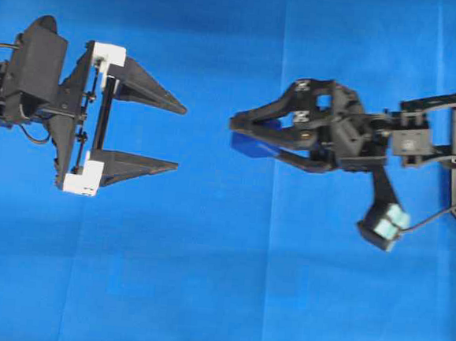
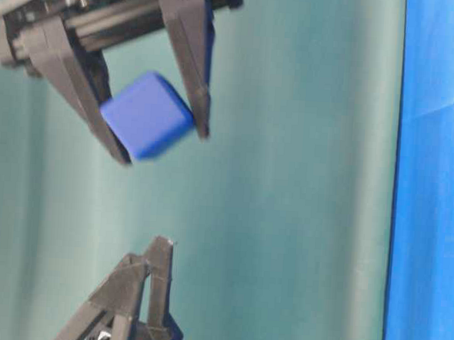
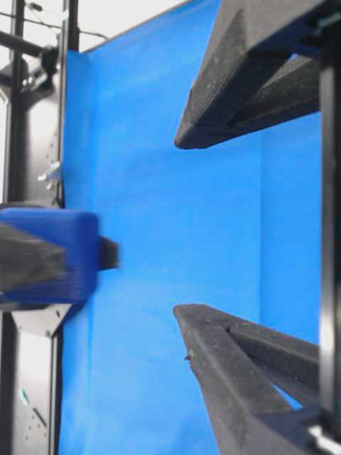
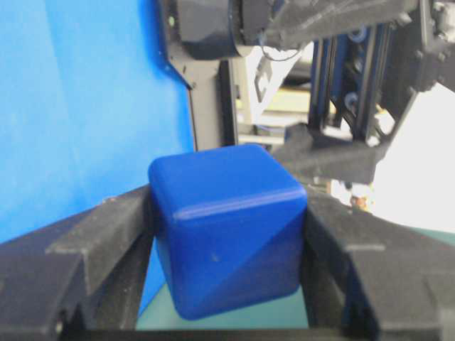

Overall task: Handover the blue block to the right arm after grasping it with the left arm, then place it in the designated position.
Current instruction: 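Open the left gripper and pull the cube away with the right, then carry the cube with the right gripper back toward its side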

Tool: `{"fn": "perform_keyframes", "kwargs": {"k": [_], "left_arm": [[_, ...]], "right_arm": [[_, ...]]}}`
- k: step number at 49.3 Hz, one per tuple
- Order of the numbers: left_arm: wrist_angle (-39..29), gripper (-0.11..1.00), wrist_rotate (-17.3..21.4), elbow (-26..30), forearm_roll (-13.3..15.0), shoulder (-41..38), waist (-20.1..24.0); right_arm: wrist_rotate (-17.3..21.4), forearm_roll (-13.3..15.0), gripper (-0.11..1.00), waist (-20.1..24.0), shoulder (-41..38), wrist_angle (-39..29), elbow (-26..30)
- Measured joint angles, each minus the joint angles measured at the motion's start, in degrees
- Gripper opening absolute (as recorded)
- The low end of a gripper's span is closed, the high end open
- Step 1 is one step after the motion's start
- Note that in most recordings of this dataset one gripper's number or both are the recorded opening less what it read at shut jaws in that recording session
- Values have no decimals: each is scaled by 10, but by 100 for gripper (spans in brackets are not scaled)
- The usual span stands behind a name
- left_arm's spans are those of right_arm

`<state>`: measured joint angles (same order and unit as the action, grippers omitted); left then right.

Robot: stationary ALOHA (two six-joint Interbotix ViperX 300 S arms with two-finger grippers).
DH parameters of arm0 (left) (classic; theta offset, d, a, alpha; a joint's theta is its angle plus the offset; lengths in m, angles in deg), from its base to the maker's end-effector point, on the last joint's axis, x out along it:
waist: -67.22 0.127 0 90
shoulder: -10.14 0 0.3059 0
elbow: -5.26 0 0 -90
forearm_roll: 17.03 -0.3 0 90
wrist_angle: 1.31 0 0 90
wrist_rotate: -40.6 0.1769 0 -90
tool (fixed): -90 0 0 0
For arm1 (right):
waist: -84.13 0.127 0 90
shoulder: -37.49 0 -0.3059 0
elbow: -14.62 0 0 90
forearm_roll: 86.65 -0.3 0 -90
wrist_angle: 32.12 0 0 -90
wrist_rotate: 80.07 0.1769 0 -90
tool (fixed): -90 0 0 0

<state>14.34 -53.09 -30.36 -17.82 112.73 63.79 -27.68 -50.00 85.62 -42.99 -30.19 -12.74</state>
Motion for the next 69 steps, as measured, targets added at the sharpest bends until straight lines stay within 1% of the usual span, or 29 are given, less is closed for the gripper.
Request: {"fn": "perform_keyframes", "kwargs": {"k": [9, 17, 33, 38, 42, 49, 54, 62, 69], "left_arm": [[0, 93, 0, -12, 0, 16, 1], [0, 93, 0, -20, 0, 27, 1], [0, 93, 0, -23, 0, 32, 1], [0, 93, 0, -23, 1, 32, 1], [0, 93, 1, -23, 0, 32, 1], [0, 93, 2, -23, 0, 32, 1], [-1, 93, 2, -23, 1, 32, 1], [-1, 93, 3, -23, 0, 32, 1], [0, 93, 4, -23, 0, 32, 1]], "right_arm": [[13, 0, 48, 6, 53, -21, -31], [24, 0, 48, 11, 83, -49, -45], [33, -3, 48, 15, 88, -61, -47], [47, -9, 48, 15, 88, -61, -47], [68, -18, 48, 15, 88, -61, -47], [126, -33, 48, 15, 91, -61, -47], [186, -39, 48, 15, 93, -61, -47], [311, -41, 48, 15, 99, -60, -47], [431, -41, 48, 15, 100, -60, -47]]}}
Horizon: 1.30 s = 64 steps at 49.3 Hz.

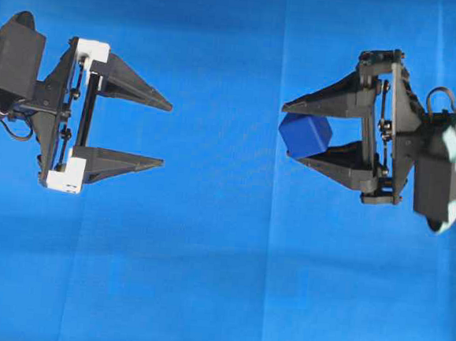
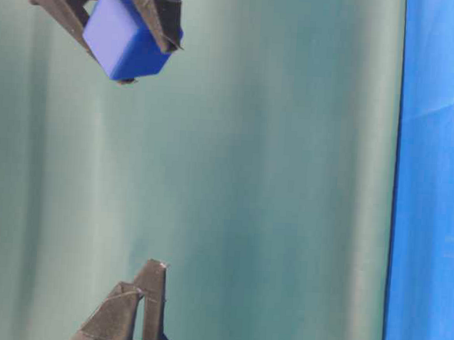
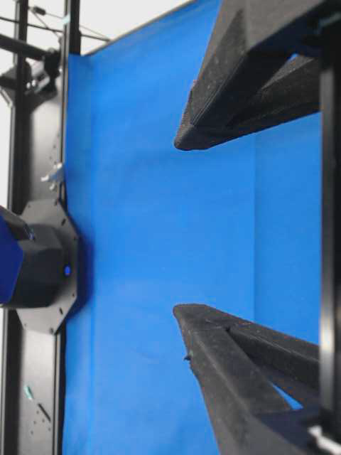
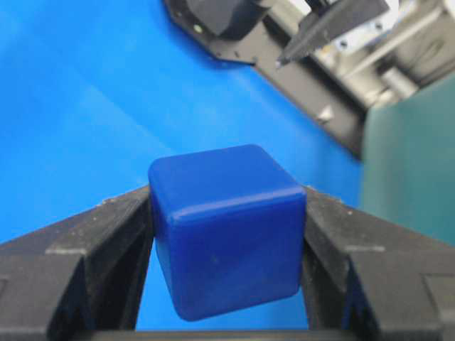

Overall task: Handover the blue block to the right arm after grasping it with the left arm, then place it in the designated position.
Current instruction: 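Carry the cube with the right gripper back toward its side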

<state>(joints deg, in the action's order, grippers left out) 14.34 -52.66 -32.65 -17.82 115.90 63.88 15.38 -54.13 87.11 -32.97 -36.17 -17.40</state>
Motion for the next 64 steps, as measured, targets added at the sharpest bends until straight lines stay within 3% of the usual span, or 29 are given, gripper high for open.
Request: {"fn": "perform_keyframes", "kwargs": {"k": [12, 21, 27, 64], "left_arm": [[0, 93, 2, 0, 0, 0, 0], [0, 93, 2, 0, 0, 0, 0], [-1, 93, 2, -1, 0, 0, 0], [0, 93, 2, 0, 0, 0, 0]], "right_arm": [[196, 0, 48, 0, 0, -3, 0], [278, -1, 48, 0, 0, -6, 1], [294, -1, 48, 0, 0, -10, 0], [294, -1, 48, 0, 0, -13, 1]]}}
